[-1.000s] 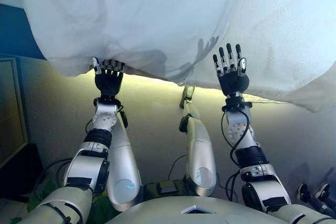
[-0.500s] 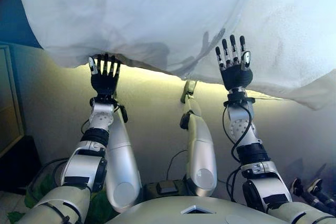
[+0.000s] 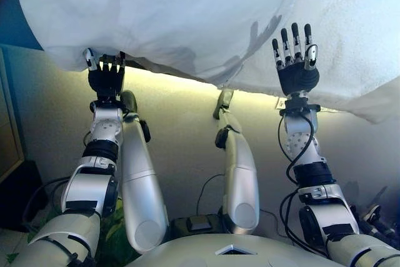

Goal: Make the bed neatly

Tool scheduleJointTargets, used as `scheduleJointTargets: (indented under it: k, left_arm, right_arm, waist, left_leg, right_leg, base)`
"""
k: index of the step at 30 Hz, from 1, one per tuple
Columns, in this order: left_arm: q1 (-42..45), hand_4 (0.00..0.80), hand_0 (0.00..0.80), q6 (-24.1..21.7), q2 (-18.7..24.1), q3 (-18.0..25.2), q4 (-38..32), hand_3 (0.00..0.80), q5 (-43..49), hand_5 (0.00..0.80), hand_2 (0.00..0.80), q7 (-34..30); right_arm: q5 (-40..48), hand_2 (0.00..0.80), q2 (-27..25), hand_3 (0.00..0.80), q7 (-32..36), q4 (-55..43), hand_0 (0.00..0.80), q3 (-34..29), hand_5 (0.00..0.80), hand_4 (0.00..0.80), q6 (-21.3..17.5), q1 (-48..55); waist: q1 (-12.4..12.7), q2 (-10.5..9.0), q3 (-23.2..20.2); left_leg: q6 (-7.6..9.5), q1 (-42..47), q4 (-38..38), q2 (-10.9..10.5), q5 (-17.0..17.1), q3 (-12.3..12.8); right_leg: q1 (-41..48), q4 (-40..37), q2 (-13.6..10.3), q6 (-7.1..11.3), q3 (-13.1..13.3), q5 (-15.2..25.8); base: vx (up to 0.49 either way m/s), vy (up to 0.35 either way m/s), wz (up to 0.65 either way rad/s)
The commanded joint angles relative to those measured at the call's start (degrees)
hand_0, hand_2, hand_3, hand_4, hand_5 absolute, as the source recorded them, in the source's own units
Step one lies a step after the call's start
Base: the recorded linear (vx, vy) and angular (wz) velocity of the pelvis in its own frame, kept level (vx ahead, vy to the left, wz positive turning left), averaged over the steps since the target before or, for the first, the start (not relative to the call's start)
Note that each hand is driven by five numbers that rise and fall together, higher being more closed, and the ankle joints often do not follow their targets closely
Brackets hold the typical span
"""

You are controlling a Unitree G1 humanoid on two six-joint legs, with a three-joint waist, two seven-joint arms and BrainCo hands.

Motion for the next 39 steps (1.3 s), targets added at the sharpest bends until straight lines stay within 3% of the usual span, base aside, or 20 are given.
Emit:
scheduleJointTargets:
  k: [1, 8, 14, 15, 17, 31, 39]
  left_arm:
    - [-3.1, 0.0, 0.0, -1.4, -0.2, 1.7, -0.3, 0.0, -1.3, 0.0, 0.0, -1.7]
    - [-4.8, 0.0, 0.0, -2.4, 1.6, 1.9, 0.3, 0.0, 0.8, 0.0, 0.0, 0.9]
    - [-6.5, 0.0, 0.0, -2.3, 3.5, 2.4, 0.8, 0.0, -0.3, 0.0, 0.0, -0.2]
    - [-6.6, 0.471, 0.471, -2.4, 3.7, 2.3, 0.6, 0.471, -0.4, 0.471, 0.471, -0.5]
    - [-6.7, 0.8, 0.8, -2.9, 3.9, 2.2, 0.0, 0.8, -0.8, 0.8, 0.8, -0.6]
    - [-5.8, 0.8, 0.8, -3.9, 4.0, 2.2, -1.9, 0.8, 0.3, 0.8, 0.8, 0.7]
    - [-4.6, 0.8, 0.8, -9.0, 0.1, -1.1, 1.6, 0.8, 0.7, 0.8, 0.8, -0.4]
  right_arm:
    - [0.7, 0.0, -4.1, 0.0, 0.8, -7.0, 0.0, -6.0, 0.0, 0.0, -3.2, 1.8]
    - [1.8, 0.0, -4.3, 0.0, 1.4, -6.9, 0.0, -7.1, 0.0, 0.0, -3.9, 2.3]
    - [2.5, 0.0, -4.6, 0.0, 3.3, -5.6, 0.0, -7.3, 0.0, 0.0, -3.2, 2.0]
    - [2.3, 0.0, -4.7, 0.0, 3.5, -5.4, 0.0, -7.2, 0.0, 0.0, -3.2, 1.9]
    - [2.1, 0.0, -4.6, 0.0, 3.8, -5.1, 0.0, -7.2, 0.0, 0.0, -3.2, 1.9]
    - [1.7, 0.0, -4.4, 0.0, 4.3, -5.4, 0.0, -7.9, 0.0, 0.0, -3.1, 2.4]
    - [2.0, 0.0, -6.7, 0.0, -2.1, 0.3, 0.0, 3.0, 0.0, 0.0, -13.7, -3.7]
  waist:
    - [1.3, 1.63, 1.1]
    - [0.9, 0.94, 1.1]
    - [0.5, 1.44, 1.1]
    - [0.5, 1.61, 1.1]
    - [0.5, 1.87, 1.1]
    - [0.7, 2.11, 1.1]
    - [2.0, 4.74, 1.1]
  left_leg:
    - [2.77, 3.5, -11.1, -2.5, 8.8, 1.9]
    - [2.72, 3.2, -10.8, -1.9, 8.7, 1.7]
    - [2.74, 3.9, -11.2, -1.9, 8.7, 2.3]
    - [2.74, 4.3, -11.4, -2.0, 8.6, 2.4]
    - [2.76, 4.7, -11.6, -2.1, 8.5, 2.5]
    - [2.81, 5.3, -12.2, -2.1, 8.4, 2.5]
    - [3.51, 6.6, -13.2, -3.3, 8.8, 2.8]
  right_leg:
    - [0.5, 8.7, -1.1, -0.22, -0.2, -4.3]
    - [0.1, 8.8, -1.2, -0.17, -0.4, -3.8]
    - [0.3, 8.6, -1.1, -0.25, 0.0, -3.6]
    - [0.5, 8.4, -1.2, -0.29, 0.0, -3.5]
    - [0.7, 8.3, -1.3, -0.31, 0.0, -3.5]
    - [1.0, 8.4, -1.4, -0.44, 0.1, -3.9]
    - [1.8, 7.8, -2.5, -0.15, 0.1, -4.7]
  base:
    - [0.0, 0.0, 0.0]
    - [0.0, 0.0, 0.0]
    - [0.003, 0.019, -0.01]
    - [0.01, 0.035, -0.05]
    - [0.006, 0.016, -0.03]
    - [0.002, 0.003, 0.01]
    - [0.019, 0.025, 0.02]
